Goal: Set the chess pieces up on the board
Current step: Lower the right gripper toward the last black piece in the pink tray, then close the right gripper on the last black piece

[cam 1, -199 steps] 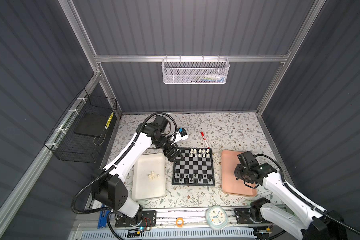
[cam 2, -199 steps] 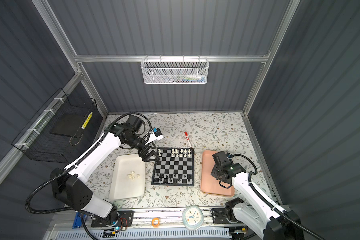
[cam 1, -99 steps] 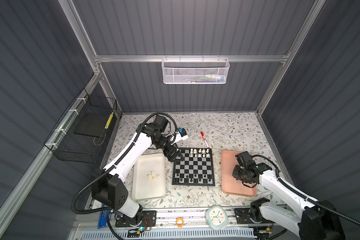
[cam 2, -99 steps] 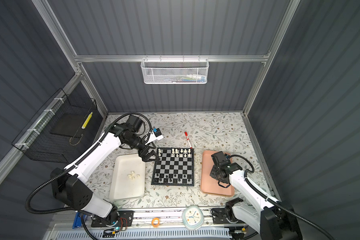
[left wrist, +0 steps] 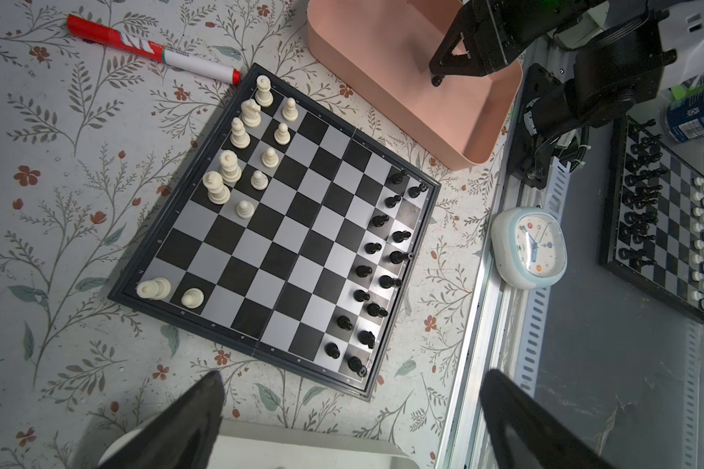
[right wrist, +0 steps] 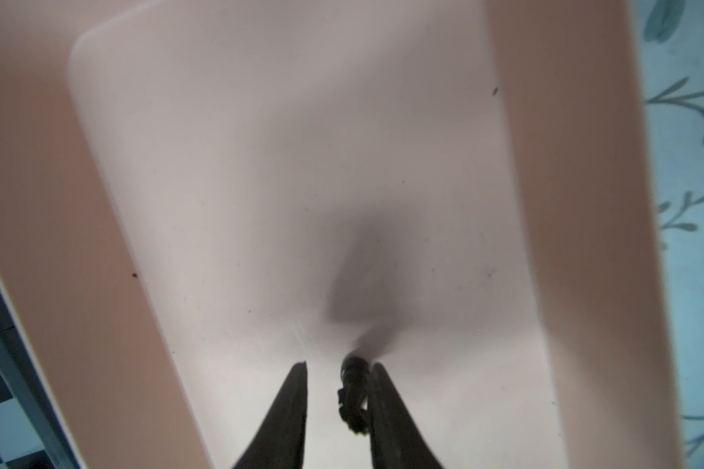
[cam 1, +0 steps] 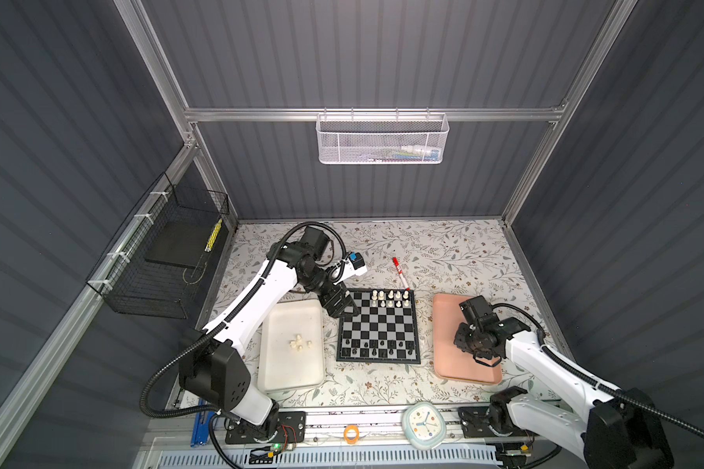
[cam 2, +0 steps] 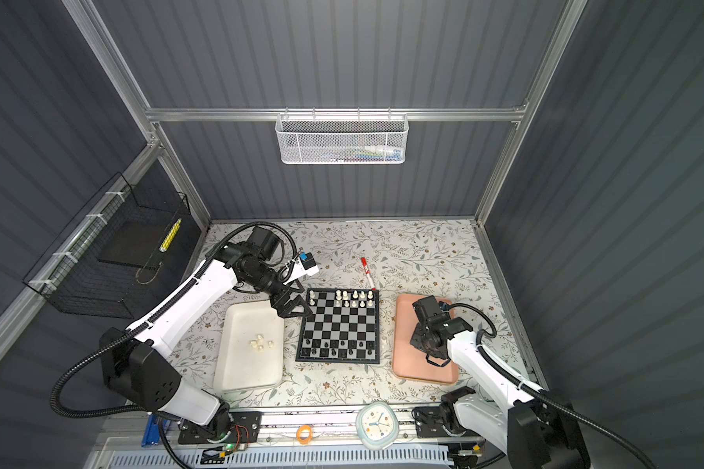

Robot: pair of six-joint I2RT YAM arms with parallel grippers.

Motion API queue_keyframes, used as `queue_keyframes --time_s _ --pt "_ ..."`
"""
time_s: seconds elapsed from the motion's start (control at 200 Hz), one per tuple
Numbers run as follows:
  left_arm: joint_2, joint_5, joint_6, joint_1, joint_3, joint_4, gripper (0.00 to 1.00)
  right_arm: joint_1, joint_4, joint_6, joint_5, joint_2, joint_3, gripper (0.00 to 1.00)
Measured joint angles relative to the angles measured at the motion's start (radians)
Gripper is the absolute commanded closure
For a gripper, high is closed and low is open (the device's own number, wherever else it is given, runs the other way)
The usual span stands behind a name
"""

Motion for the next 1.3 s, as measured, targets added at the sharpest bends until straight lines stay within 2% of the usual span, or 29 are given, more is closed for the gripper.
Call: queue_keyframes --time_s 0.76,1.301 --pt "-0.013 -0.004 0.000 0.000 -0.008 0.003 0.00 0.000 -0.018 0.026 -0.004 0.020 0.000 0.81" --pt "-0.013 -0.009 0.001 0.000 -0.008 0.004 0.00 0.000 -0.066 0.053 -0.008 0.023 0.000 0.82"
